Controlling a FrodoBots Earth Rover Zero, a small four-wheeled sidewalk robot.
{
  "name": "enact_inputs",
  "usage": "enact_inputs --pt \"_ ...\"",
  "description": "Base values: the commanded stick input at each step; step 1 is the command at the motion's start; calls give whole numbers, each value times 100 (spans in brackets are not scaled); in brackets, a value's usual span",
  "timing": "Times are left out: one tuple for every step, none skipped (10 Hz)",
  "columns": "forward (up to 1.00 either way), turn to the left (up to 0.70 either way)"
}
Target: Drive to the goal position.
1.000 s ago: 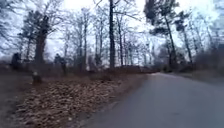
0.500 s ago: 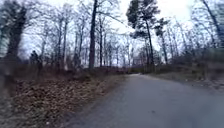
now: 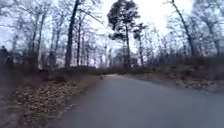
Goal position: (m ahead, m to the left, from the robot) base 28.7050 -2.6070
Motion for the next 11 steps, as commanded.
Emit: enact_inputs --pt "5 0" --pt "45 0" --pt "88 0" --pt "100 0" --pt "100 0" --pt "100 0" --pt "100 0" --pt "100 0" --pt "100 0" --pt "100 0" --pt "100 0"
